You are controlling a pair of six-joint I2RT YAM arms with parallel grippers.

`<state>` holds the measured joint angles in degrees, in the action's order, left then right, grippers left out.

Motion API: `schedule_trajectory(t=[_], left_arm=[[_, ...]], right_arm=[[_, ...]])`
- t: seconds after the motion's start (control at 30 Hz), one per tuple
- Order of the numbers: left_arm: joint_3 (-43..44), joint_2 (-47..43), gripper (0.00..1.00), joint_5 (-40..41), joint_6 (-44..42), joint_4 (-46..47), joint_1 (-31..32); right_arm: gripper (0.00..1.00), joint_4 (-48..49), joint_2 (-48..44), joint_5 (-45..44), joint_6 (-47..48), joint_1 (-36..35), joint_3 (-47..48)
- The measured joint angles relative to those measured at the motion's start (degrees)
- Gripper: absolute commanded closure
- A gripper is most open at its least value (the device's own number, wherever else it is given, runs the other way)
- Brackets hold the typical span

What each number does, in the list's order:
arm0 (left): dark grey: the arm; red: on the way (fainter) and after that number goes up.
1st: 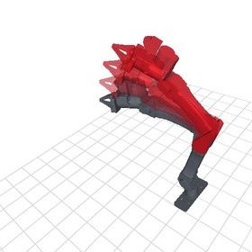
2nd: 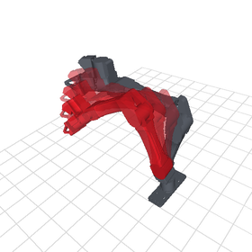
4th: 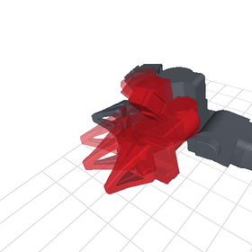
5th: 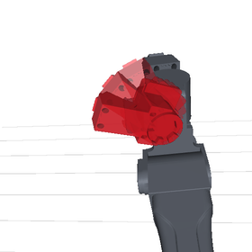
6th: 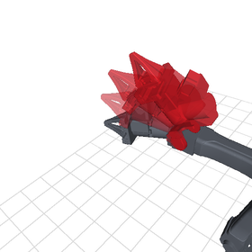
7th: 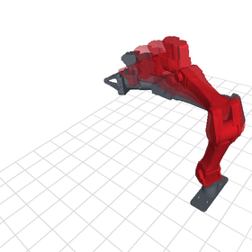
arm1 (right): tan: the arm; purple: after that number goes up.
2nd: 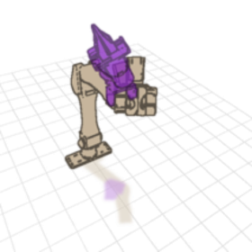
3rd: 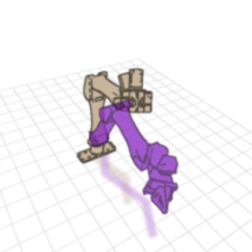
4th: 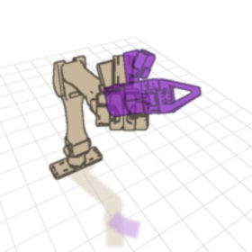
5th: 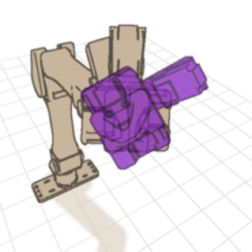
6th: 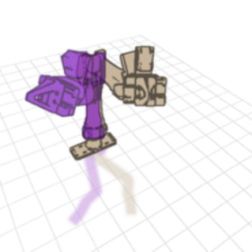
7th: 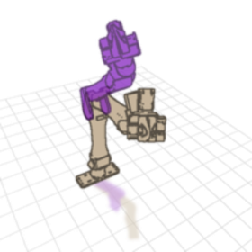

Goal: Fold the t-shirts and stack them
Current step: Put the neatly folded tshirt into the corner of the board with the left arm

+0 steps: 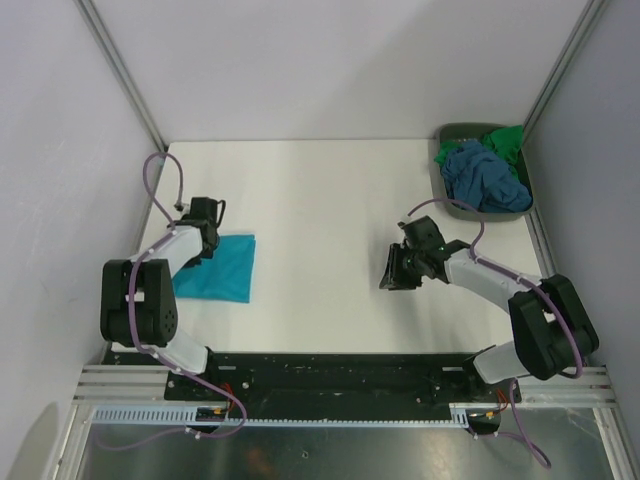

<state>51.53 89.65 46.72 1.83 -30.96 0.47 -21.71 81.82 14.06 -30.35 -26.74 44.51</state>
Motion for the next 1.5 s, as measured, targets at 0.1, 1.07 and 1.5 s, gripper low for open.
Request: schedule_trajectory(t=[0.1, 1.07, 1.5], left_arm=[[1.1, 0.8, 1.00, 1.2, -0.4, 0.0, -1.2], [14.3, -13.5, 0.00, -27.0, 18.6, -3.7, 29.8], [7.0, -17.3, 0.01, -36.3, 23.2, 1.4, 42.2]], right_arm=[[0.67, 0.2, 0.5, 0.4, 0.5, 0.4, 0.0], [0.39, 0.1, -7.3, -3.8, -3.9, 0.5, 4.4], [0.39, -2.0, -16.8, -13.8, -7.7, 0.2, 4.5]])
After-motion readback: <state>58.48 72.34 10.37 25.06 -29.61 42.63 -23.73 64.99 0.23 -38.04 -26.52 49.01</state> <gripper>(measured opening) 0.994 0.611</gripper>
